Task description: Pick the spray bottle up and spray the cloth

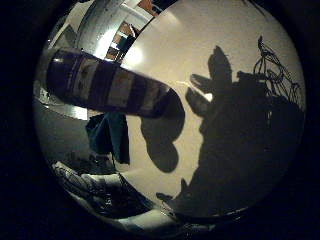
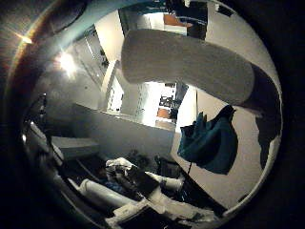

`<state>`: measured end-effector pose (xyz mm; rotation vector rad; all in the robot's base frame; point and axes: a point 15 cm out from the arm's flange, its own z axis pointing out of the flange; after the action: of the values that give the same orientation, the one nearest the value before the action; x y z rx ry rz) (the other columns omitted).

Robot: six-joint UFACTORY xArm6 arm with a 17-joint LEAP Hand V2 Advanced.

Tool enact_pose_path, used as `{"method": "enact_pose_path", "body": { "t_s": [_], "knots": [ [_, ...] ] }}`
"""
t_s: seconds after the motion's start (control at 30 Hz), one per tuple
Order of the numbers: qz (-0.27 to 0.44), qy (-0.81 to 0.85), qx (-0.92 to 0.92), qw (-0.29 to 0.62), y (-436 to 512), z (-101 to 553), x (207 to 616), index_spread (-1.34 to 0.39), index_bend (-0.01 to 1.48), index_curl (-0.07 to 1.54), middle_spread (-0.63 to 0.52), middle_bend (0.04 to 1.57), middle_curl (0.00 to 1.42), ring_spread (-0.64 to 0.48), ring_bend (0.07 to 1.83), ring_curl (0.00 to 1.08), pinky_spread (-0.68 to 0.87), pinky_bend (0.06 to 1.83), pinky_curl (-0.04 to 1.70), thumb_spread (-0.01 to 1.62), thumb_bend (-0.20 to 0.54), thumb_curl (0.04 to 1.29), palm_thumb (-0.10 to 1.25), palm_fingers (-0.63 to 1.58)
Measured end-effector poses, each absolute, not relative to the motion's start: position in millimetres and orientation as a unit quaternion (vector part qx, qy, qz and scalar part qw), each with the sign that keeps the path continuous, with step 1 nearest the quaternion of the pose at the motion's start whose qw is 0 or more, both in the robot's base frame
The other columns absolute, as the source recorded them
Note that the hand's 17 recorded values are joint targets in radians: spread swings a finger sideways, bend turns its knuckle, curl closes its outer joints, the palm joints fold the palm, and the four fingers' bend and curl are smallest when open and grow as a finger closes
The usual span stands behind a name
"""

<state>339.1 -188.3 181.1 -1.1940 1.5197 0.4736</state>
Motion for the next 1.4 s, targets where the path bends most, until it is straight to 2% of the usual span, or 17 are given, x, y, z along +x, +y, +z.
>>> {"method": "enact_pose_path", "body": {
  "t_s": [0.4,0.63,0.83,0.97,1.07,1.23,1.4],
  "knots": [
    [0.199,0.638,-0.503,0.548,-171,179,369,-0.11,0.15,0.25,0.2,0.29,0.35,0.19,0.41,0.26,0.33,0.34,0.31,0.86,-0.026,0.32,0.44,0.13],
    [0.221,0.639,-0.464,0.573,-155,174,394,-0.11,0.15,0.26,0.0,0.44,0.41,0.11,0.54,0.29,0.29,0.34,0.3,0.88,-0.025,0.33,0.57,0.33],
    [0.227,0.635,-0.45,0.585,-143,172,409,-0.2,0.2,0.32,-0.16,0.58,0.51,-0.08,0.78,0.37,0.09,0.42,0.3,0.89,-0.016,0.34,0.71,0.59],
    [0.227,0.631,-0.448,0.591,-138,174,416,-0.29,0.23,0.39,-0.25,0.67,0.6,-0.19,0.94,0.45,-0.12,0.64,0.36,0.88,-0.017,0.36,0.81,0.82],
    [0.222,0.631,-0.441,0.598,-140,177,420,-0.35,0.3,0.48,-0.28,0.76,0.69,-0.22,1.02,0.51,-0.26,0.78,0.43,0.88,-0.016,0.37,0.87,0.95],
    [0.22,0.632,-0.433,0.604,-141,181,425,-0.4,0.43,0.64,-0.29,0.86,0.78,-0.23,1.08,0.56,-0.34,0.91,0.53,0.87,-0.014,0.39,0.95,1.07],
    [0.225,0.634,-0.425,0.606,-140,178,428,-0.41,0.62,0.83,-0.26,0.97,0.85,-0.22,1.18,0.6,-0.34,1.01,0.64,0.85,-0.016,0.4,1.03,1.14]
  ]
}}
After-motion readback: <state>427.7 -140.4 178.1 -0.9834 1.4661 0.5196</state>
